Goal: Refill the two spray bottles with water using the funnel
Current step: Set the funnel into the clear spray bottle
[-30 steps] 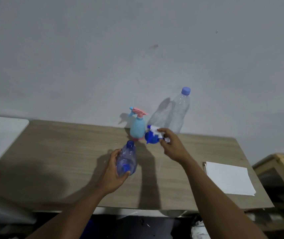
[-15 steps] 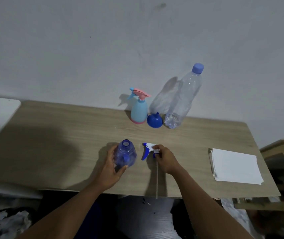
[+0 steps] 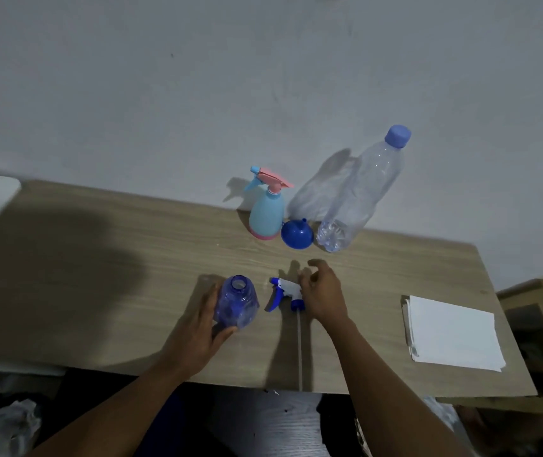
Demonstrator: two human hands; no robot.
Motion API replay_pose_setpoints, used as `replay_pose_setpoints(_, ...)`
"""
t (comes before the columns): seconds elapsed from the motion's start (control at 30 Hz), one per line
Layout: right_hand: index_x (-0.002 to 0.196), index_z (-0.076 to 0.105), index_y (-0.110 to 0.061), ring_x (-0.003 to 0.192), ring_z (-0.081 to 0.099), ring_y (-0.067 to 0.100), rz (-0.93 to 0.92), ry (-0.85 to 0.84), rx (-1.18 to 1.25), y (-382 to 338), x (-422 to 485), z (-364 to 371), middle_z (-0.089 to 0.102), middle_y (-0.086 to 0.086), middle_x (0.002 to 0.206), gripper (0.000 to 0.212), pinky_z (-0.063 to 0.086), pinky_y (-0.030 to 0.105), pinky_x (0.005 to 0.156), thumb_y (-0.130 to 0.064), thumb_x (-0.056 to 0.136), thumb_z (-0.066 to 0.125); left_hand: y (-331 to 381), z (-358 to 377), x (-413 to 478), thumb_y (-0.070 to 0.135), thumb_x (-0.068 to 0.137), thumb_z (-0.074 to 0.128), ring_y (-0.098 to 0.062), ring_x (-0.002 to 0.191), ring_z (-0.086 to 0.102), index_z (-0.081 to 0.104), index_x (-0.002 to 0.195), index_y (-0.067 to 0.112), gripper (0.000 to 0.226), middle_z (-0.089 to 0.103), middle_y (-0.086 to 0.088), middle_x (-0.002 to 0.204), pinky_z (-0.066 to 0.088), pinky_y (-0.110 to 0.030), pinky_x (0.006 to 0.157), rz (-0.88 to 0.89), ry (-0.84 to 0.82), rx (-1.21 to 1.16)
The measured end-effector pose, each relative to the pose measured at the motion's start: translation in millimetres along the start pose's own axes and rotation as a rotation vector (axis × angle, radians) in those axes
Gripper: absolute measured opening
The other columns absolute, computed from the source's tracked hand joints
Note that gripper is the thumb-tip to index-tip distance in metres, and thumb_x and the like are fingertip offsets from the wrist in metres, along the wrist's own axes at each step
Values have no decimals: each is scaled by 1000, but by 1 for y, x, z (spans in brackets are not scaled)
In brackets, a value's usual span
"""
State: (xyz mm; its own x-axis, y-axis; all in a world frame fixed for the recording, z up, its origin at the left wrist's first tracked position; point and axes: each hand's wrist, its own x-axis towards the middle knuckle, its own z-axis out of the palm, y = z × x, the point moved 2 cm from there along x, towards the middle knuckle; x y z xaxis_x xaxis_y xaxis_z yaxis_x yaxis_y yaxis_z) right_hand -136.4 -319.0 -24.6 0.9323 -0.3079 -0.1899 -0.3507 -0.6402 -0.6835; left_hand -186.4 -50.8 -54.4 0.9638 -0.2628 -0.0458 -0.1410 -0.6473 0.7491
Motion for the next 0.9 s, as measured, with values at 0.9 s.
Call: replay_pose_setpoints(0.9, 125, 49, -28, 93, 64, 12, -66, 120, 119, -20, 24, 9, 58, -10, 114, 68, 56, 32, 77, -47, 69, 82, 8, 0, 6, 79, 78, 38, -22, 142, 39, 8, 156, 21, 102, 24, -3, 163, 35, -35, 110, -166, -58, 97)
